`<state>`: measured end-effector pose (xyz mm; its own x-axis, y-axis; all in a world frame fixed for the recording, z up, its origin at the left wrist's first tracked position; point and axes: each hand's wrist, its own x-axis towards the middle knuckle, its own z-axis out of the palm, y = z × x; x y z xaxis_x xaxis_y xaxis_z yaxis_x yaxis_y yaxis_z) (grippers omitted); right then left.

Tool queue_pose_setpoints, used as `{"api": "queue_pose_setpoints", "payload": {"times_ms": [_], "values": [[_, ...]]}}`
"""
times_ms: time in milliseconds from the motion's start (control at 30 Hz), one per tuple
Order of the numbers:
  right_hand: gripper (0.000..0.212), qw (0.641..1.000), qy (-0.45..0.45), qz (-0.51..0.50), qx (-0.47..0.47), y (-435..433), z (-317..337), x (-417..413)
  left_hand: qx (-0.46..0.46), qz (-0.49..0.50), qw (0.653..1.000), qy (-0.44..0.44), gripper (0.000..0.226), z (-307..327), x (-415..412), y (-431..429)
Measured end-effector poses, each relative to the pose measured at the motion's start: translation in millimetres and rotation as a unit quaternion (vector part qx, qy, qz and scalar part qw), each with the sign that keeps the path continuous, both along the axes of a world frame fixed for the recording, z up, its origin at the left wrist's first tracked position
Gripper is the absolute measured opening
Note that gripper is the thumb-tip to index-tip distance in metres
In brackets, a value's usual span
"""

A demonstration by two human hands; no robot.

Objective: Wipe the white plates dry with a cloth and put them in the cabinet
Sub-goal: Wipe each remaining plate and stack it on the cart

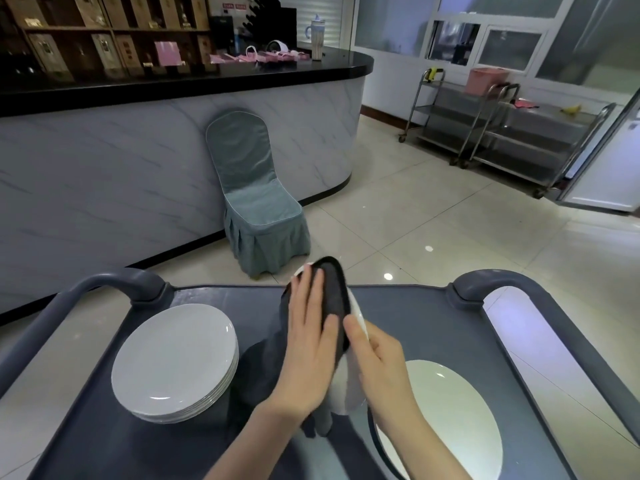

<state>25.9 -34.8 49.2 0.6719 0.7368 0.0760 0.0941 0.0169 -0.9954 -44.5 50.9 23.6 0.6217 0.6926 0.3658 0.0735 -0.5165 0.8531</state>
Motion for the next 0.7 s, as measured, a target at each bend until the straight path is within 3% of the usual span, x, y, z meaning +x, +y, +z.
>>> {"api": "queue_pose_setpoints", "payload": {"times_ms": [67,133,200,300,367,433,500,567,700], "values": [[0.043,0.995,0.09,-0.035,0.001,5,3,6,0.088,-0.03,0.994,0.058,0.058,-8,-3,-10],[0.038,0.99,0.136,-0.043,-0.013,6,4,8,0.103,-0.053,0.989,0.088,0.059,-15,-4,-11],[0.04,0.989,0.133,-0.063,-0.018,6,0,3,0.061,-0.063,0.995,0.051,0.055,-13,-2,-8],[0.049,0.994,0.059,-0.084,-0.033,2,-5,-7,-0.089,-0.034,0.995,0.002,0.05,-8,3,4],[0.052,0.994,0.04,-0.094,-0.041,0,-6,-7,-0.115,-0.026,0.993,0.001,0.051,-11,3,5],[0.05,0.993,0.047,-0.102,-0.028,2,-6,0,-0.018,-0.031,0.999,0.038,0.052,-18,3,-6],[0.046,0.993,0.057,-0.102,-0.019,5,-5,7,0.103,-0.033,0.984,0.141,0.06,-31,6,-18],[0.038,0.995,0.059,-0.082,-0.021,5,-3,8,0.146,-0.038,0.97,0.19,0.064,-36,11,-21],[0.026,0.998,0.038,-0.039,-0.033,-2,-5,2,-0.018,-0.045,0.998,0.03,0.053,-20,11,5]]}}
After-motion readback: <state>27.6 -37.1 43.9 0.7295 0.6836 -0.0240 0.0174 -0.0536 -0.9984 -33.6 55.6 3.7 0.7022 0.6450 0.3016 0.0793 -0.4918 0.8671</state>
